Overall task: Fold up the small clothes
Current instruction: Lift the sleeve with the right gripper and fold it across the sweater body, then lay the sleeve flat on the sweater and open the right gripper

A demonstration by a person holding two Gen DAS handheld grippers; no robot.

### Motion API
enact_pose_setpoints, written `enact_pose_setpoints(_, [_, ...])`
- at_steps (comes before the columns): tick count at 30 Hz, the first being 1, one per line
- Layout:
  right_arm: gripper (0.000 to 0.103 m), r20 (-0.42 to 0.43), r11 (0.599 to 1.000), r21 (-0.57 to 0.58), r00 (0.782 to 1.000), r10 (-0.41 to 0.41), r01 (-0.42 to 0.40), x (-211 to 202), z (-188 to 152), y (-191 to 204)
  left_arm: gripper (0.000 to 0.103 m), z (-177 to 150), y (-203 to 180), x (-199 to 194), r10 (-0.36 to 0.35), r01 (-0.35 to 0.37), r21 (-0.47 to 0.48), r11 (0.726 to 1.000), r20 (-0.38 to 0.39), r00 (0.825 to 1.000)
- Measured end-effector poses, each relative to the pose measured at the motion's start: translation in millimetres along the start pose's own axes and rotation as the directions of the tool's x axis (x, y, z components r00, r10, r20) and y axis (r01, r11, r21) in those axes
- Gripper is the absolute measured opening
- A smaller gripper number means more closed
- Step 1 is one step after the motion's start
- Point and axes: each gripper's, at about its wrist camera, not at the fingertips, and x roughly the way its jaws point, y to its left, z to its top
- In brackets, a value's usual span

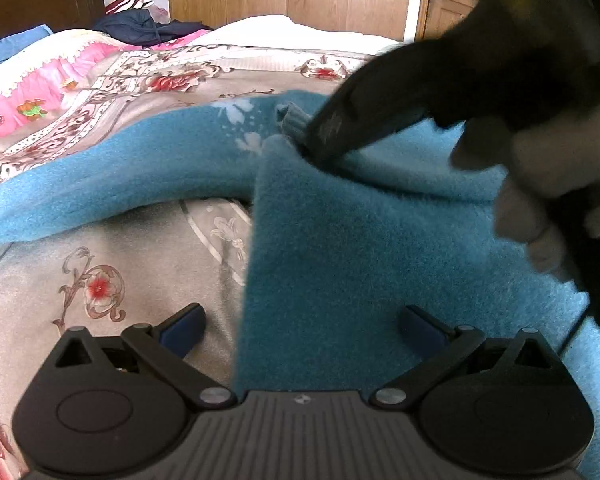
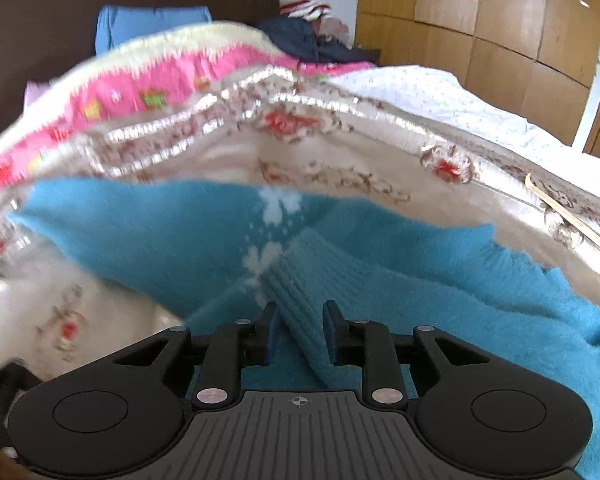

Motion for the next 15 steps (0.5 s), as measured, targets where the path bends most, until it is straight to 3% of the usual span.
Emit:
enact_pose_setpoints(3, [0.025,0.004,1.0,0.027,1.0,-0.01,0.01,-2.8,-7.6,-4.0,0.103,-0.7,-1.3,-0.4,0.003,-0.003,0.001,1.0,0.004,1.0])
enact_pose_setpoints(7, [0.025,-0.1,0.998,0.027,0.994,-0.045,0.048,17.8,-26.3,-4.6,0.103,-1.6,-2.8,-0.9,0.008,-0.008,0.003,1.0,0.008,1.0])
enact_pose_setpoints(15, [0.025,-0.013,0.999,-0.001,0.999,-0.044,0.044,-15.2,-19.8,-1.4,0.103,-3.6,-5.9,0.0,0.014,-0.014,0.011,1.0,0.014,1.0])
